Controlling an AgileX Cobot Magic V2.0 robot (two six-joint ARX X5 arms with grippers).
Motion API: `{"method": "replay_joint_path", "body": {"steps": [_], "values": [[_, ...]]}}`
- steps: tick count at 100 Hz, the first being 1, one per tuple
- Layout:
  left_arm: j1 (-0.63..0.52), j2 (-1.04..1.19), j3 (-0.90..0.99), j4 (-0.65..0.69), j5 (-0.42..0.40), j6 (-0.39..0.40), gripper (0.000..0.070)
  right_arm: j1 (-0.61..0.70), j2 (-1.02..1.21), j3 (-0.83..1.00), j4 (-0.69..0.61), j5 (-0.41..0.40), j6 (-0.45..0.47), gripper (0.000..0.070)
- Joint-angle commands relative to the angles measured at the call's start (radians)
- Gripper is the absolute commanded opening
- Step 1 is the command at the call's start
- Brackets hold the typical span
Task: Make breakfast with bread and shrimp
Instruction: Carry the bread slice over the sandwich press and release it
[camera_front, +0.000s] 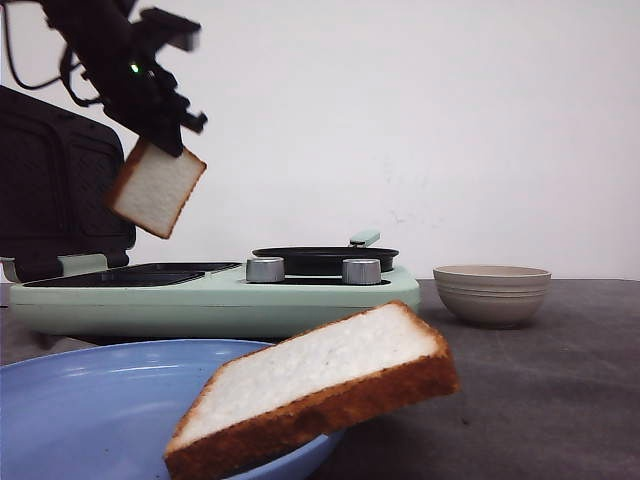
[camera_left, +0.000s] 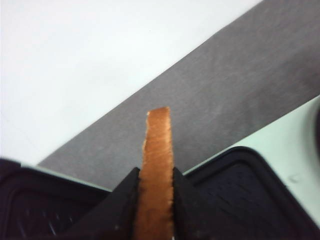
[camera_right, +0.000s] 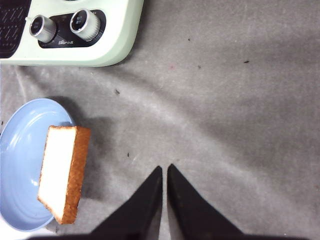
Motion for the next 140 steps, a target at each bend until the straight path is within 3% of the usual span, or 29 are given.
{"method": "replay_joint_path", "body": {"steps": [1, 16, 49, 87, 104, 128, 140], "values": [[-0.004, 0.042, 0.04, 0.019, -0.022, 0.087, 0.0004, 0.003, 0.006, 0.014, 0.008, -0.001, -0.016, 0.0015], [-0.008, 0.103, 0.06, 0.042, -0.033, 0.159, 0.0003, 0.003, 0.006, 0.014, 0.008, 0.006, -0.016, 0.0015], [-0.013, 0.16, 0.06, 0.072, -0.055, 0.182, 0.0004, 0.003, 0.006, 0.014, 0.001, 0.006, -0.016, 0.0015], [-0.016, 0.16, 0.06, 0.014, -0.061, 0.177, 0.0003, 0.003, 0.006, 0.014, 0.001, 0.006, -0.031, 0.0015], [-0.016, 0.161, 0.06, -0.003, -0.05, 0.138, 0.0007, 0.003, 0.006, 0.014, 0.001, 0.006, -0.032, 0.0015], [-0.016, 0.161, 0.06, -0.05, -0.021, 0.093, 0.0202, 0.003, 0.006, 0.014, 0.002, 0.006, -0.035, 0.0015], [-0.016, 0.161, 0.06, -0.067, 0.026, 0.068, 0.0234, 0.003, 0.006, 0.014, 0.002, 0.006, -0.035, 0.0015]]}}
